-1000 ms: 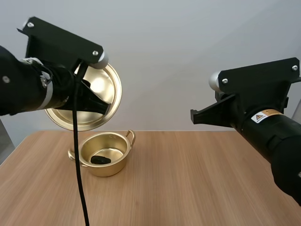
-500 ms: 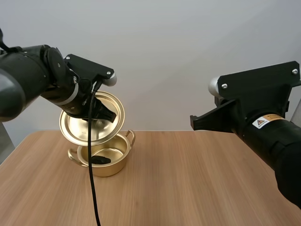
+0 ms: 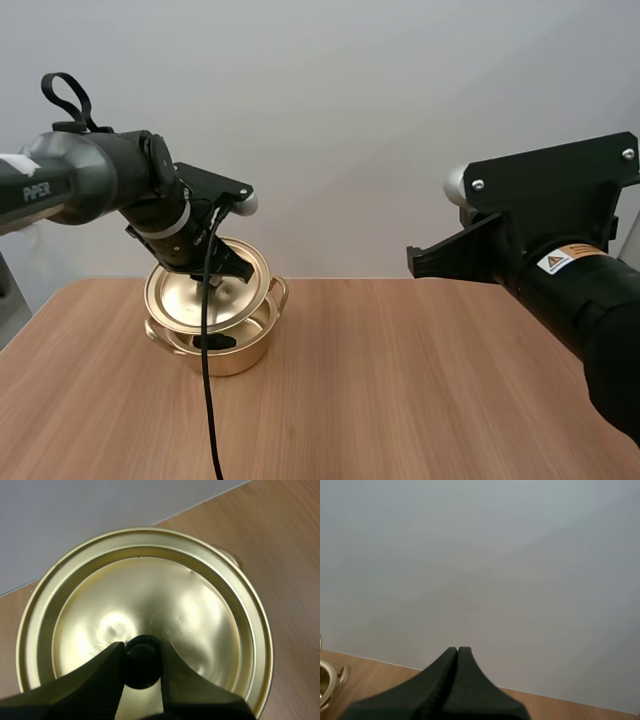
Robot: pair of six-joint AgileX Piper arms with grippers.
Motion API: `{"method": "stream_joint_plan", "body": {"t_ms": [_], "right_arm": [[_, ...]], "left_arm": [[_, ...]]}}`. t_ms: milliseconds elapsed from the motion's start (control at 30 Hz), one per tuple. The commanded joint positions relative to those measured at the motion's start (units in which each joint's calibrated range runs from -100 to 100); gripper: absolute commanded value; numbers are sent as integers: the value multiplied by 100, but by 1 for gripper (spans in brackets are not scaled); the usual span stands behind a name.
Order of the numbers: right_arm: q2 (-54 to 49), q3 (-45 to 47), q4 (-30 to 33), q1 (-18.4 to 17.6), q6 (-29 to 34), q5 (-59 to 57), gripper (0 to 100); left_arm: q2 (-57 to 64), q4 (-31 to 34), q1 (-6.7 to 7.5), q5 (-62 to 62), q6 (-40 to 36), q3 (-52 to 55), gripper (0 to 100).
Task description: Open the pot, put the car inside, and close it
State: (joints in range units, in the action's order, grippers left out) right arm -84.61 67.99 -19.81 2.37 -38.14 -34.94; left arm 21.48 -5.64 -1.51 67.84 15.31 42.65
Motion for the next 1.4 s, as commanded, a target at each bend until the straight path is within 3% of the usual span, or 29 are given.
{"method": "stream_joint_plan", "body": {"t_ms": [0,1267,1367], "right_arm": [[2,5,-2,1,-2,-21,0],[-161,313,36,1,-12,-4,0],[-161,313,36,1,-12,-4,0]], "left_arm": [[-169,-2,-1,-31,13,-6,0],[-1080,-94,-1,-369,234,-18,0],[-1125,-94,-1,-369,314,-18,10]]}}
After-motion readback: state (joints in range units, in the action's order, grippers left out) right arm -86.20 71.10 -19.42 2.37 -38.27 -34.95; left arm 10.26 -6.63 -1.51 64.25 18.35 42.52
